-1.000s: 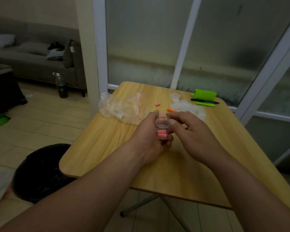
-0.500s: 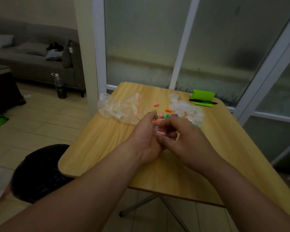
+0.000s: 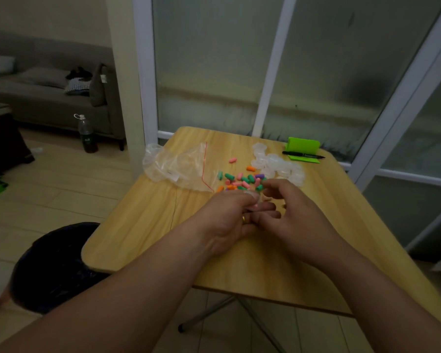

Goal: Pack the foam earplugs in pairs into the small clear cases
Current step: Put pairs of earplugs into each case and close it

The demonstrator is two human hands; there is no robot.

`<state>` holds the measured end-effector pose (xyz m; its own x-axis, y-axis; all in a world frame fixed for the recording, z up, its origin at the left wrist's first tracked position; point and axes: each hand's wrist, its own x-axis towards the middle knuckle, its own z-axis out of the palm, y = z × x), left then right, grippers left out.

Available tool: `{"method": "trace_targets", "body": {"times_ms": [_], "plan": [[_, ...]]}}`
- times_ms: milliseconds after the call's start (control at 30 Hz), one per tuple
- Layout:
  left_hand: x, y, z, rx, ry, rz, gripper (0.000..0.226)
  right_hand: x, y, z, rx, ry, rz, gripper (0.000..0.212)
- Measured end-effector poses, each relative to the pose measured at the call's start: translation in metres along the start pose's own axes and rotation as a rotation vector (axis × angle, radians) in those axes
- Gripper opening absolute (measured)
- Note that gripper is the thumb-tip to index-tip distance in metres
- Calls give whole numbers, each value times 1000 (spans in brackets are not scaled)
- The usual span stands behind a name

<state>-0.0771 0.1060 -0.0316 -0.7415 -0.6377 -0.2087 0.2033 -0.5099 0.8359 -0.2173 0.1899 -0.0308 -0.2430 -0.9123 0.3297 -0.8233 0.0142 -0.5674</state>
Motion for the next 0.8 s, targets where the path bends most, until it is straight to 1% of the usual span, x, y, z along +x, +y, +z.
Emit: {"method": "trace_targets", "body": {"times_ms": [133, 233, 333, 433, 633, 733, 800], "plan": [[5, -9, 4, 60, 27, -5, 18, -7, 5, -3, -50, 8, 15, 59], [7, -17, 11, 82, 28, -7, 24, -14, 9, -4, -52, 15, 17, 41], [9, -23, 20, 99, 26, 9, 27, -20, 13, -5, -48, 43, 19, 34], [10, -27, 28, 128, 36, 12, 31, -24, 17, -10, -78, 85, 10, 32], [15, -33, 41, 138, 55, 4, 26, -25, 28, -19, -95, 96, 34, 33], [17, -33, 47, 115, 42, -14, 27, -18, 40, -24, -87, 118, 86, 31], [18, -30, 49, 70, 68, -25, 23, -10, 56, -30, -90, 178, 165, 36]]}}
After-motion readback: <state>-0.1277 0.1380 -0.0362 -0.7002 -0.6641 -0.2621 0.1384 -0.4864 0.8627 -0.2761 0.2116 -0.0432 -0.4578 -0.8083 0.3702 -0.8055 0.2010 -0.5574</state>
